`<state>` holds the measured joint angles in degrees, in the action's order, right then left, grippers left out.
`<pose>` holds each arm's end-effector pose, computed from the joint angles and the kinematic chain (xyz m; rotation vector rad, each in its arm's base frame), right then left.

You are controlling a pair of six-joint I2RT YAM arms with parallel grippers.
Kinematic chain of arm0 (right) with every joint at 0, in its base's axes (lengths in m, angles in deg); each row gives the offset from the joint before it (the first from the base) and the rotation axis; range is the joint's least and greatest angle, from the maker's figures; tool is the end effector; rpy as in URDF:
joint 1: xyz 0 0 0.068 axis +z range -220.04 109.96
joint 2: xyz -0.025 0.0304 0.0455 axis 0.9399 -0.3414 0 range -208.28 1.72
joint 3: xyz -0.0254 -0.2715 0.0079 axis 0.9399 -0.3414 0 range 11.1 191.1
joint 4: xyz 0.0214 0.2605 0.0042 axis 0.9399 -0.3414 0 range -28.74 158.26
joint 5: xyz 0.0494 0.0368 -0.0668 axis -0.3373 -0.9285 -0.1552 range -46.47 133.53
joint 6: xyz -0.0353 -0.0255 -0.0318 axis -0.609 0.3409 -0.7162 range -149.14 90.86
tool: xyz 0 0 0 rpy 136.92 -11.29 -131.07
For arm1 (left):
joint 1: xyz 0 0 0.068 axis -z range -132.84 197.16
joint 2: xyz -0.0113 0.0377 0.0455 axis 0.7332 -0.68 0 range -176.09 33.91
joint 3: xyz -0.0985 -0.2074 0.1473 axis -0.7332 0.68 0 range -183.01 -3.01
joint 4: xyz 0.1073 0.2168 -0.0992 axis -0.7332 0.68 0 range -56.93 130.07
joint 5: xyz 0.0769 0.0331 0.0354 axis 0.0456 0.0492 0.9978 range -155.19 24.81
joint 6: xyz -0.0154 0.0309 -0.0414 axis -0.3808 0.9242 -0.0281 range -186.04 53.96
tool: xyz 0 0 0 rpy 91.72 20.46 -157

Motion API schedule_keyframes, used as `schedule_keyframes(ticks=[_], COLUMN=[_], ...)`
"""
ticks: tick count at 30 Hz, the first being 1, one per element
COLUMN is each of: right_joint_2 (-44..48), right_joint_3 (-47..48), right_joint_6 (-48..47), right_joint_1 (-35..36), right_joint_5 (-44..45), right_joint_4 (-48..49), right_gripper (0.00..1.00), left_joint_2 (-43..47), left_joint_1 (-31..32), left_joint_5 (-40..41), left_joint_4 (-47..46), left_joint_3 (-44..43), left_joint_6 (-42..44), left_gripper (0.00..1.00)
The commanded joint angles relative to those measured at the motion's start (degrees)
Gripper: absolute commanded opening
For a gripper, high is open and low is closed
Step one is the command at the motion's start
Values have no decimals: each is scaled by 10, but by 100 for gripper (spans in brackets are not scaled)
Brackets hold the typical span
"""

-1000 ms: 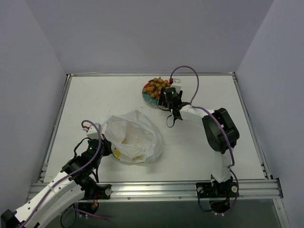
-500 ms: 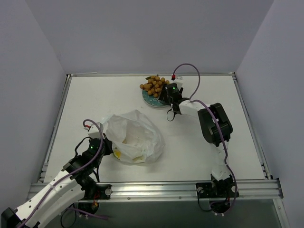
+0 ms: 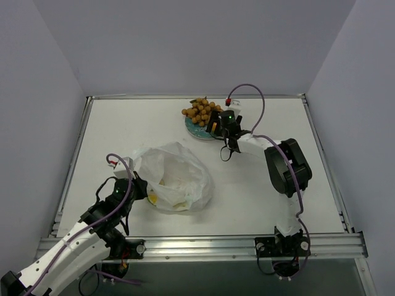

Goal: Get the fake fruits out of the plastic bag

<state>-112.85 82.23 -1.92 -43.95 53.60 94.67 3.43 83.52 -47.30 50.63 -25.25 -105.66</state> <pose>0.4097 0.1936 0.1968 0.1418 1.8855 0.4775 0.1198 -0.0746 0.2247 -0.2578 2.0219 -0.5317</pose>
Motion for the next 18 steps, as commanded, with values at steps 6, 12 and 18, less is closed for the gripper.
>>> schedule_keyframes(ticks=[6,12,18], right_joint_2=[177,349,380], right_joint_3=[-86,-164,-152], right_joint_6=[-27,-45,-59], right_joint_1=[49,195,350], right_joint_5=[24,87,113], right_joint_4=[-29,-18,-11], right_gripper=[58,20,12], left_joint_2=[14,14,7], left_joint_1=[2,3,3], left_joint_5=[-11,-7,-10], left_joint_4=[-7,-9,-9], left_joint_3=[-29,-39,-50], left_joint_6=[-16,-17,-20], left_gripper=[2,2,2])
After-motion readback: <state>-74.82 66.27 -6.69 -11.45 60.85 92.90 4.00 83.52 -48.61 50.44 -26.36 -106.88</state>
